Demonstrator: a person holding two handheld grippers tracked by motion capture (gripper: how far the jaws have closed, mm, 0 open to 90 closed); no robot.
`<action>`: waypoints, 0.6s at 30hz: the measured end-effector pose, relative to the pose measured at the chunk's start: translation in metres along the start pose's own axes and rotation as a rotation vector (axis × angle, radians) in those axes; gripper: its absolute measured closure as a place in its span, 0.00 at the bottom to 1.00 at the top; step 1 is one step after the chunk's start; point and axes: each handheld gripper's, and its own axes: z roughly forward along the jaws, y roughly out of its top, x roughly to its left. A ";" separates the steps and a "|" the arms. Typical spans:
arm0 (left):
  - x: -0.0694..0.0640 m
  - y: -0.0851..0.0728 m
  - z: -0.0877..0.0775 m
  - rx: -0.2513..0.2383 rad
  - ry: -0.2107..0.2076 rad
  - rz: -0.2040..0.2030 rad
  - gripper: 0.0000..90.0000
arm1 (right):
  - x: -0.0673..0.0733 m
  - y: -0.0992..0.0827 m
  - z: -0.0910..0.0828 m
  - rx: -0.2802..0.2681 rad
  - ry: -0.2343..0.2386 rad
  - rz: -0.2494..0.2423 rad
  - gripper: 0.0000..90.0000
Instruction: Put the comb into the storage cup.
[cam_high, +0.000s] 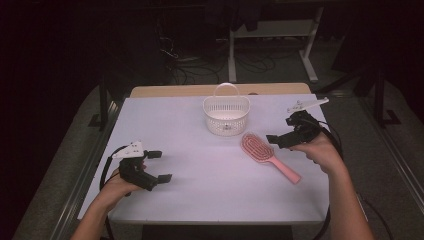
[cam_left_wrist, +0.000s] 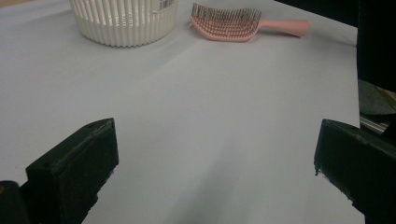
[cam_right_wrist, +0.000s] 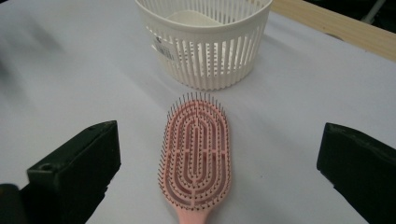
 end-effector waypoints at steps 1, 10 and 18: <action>0.000 0.000 0.000 -0.001 0.001 0.000 0.00 | 0.000 0.000 0.000 0.005 -0.001 -0.004 0.00; 0.001 0.000 0.000 -0.001 0.003 0.002 0.00 | 0.002 -0.002 0.004 0.055 0.005 -0.010 0.00; 0.000 0.001 -0.001 -0.002 -0.001 0.005 0.00 | 0.004 -0.003 0.006 0.092 0.016 -0.015 0.00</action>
